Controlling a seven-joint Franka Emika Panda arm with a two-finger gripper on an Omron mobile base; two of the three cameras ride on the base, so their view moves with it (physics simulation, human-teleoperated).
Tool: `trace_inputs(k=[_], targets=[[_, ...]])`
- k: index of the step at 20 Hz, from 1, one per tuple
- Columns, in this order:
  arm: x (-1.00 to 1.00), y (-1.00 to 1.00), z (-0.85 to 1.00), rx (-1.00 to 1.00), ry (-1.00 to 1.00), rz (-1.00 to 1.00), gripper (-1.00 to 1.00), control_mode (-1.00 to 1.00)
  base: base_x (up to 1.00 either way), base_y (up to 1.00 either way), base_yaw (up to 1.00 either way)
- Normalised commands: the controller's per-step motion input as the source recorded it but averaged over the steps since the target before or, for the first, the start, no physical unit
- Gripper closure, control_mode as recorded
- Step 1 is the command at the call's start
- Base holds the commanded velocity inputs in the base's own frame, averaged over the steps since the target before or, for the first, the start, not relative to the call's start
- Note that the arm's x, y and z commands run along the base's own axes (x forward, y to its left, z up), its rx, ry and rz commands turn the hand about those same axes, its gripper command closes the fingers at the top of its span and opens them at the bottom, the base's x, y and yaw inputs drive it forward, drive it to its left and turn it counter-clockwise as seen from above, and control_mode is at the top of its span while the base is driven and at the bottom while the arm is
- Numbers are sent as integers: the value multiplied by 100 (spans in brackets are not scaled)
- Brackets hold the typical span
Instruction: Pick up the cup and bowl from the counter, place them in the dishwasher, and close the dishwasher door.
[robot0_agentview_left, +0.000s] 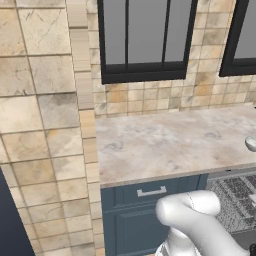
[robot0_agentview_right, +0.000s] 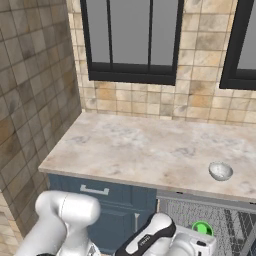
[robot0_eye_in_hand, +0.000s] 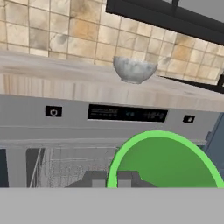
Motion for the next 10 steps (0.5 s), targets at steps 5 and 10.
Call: trace_inputs(k=[5,10], targets=[[23,-17,-41,0,0,0,100,-100,0,0,0],[21,-19,-27,0,0,0,100,-100,0,0,0]])
